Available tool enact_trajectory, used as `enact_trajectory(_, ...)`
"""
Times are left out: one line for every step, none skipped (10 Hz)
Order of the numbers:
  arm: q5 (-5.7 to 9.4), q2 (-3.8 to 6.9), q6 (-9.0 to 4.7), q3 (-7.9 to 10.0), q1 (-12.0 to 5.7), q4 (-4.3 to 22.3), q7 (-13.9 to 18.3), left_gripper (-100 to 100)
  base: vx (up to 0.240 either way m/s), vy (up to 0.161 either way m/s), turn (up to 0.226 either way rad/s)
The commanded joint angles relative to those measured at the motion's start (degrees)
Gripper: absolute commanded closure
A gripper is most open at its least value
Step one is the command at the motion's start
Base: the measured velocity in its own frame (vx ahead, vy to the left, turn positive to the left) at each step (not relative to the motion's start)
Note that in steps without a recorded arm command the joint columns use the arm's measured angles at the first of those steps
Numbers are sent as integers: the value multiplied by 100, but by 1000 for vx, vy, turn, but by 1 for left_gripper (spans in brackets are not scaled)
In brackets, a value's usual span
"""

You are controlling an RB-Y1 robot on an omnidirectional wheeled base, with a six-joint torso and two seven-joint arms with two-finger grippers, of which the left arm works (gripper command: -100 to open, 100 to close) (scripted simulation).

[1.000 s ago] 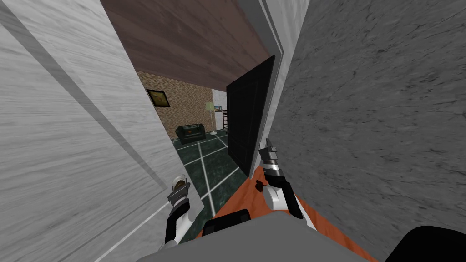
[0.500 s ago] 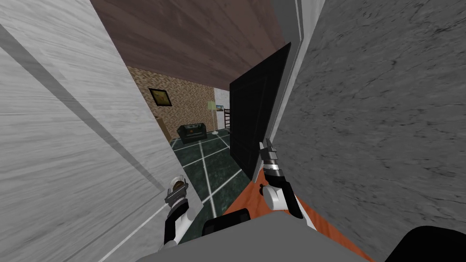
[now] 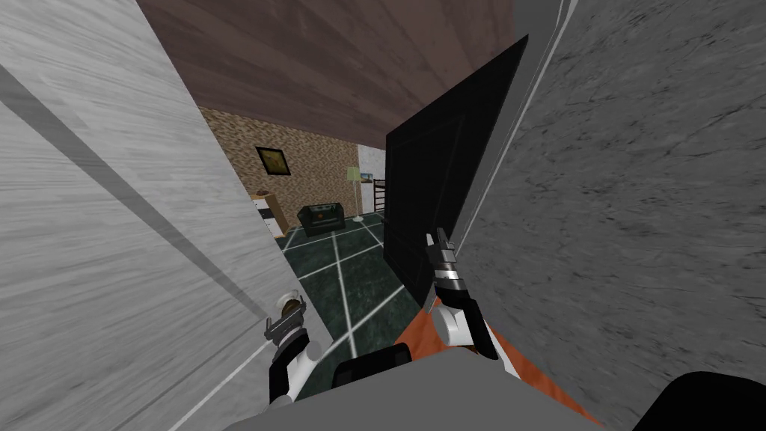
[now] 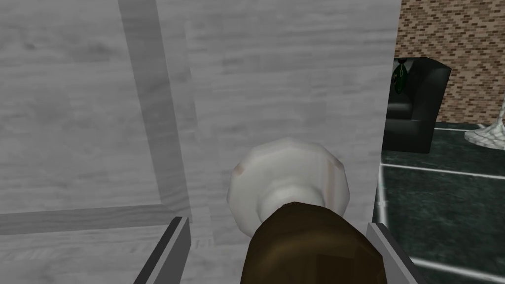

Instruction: Push the door open

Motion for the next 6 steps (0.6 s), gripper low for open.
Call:
enact_trajectory(55,39,-170,130,-41,104,10,100,173,32,68)
enact_trajectory(89,-10,-197,188,-43,99,-28,100,169,51,59)
enact_trajectory(122,-62,-222,242,-46,94,-63,100,181,48,94)
enact_trajectory(152,-116,-245,291,-48,89,-95,100,183,31,81)
enact_trajectory(180,-169,-267,338,-50,85,-126,100,226,36,88)
enact_trajectory(202,-220,-284,375,-52,82,-150,100,224,32,97)
